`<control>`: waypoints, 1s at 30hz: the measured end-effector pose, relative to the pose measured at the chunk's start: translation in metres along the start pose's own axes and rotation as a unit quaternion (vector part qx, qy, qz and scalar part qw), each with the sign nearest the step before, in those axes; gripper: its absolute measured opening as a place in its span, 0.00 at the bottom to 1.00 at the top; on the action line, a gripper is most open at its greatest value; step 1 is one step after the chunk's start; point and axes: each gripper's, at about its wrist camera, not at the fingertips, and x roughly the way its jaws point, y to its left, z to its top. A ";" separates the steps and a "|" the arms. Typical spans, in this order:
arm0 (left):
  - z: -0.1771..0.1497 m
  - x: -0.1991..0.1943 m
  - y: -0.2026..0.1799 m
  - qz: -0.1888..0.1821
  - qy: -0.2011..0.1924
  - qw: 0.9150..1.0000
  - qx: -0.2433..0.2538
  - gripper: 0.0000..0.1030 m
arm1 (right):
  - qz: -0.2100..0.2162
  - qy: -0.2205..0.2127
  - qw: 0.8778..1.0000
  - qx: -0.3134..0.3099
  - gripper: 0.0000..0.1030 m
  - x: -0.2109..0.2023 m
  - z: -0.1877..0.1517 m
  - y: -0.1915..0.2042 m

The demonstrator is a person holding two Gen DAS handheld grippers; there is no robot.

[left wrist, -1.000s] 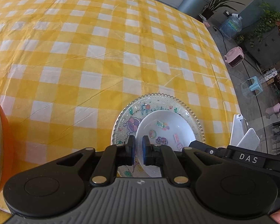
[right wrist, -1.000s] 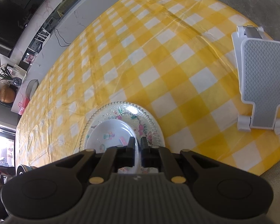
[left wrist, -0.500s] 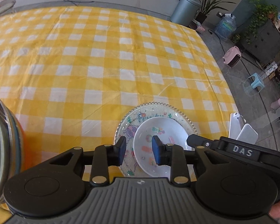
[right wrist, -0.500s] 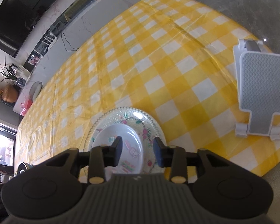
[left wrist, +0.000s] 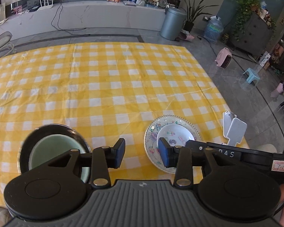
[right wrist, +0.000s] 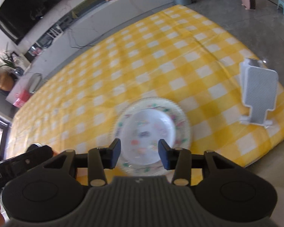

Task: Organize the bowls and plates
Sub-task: 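Move both grippers to the rim of the steel bowl stack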

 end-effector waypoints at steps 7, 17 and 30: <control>-0.004 -0.043 0.046 0.057 -0.037 0.998 -0.012 0.57 | 0.043 -0.004 0.997 -0.059 0.57 -0.017 -0.020 0.073; -0.022 -0.046 0.132 0.076 -0.022 0.990 -0.114 0.66 | 0.066 0.050 0.994 -0.067 0.57 0.020 -0.038 0.133; -0.041 0.008 0.180 0.034 0.047 0.976 -0.212 0.65 | 0.053 0.104 0.993 -0.032 0.57 0.073 -0.045 0.146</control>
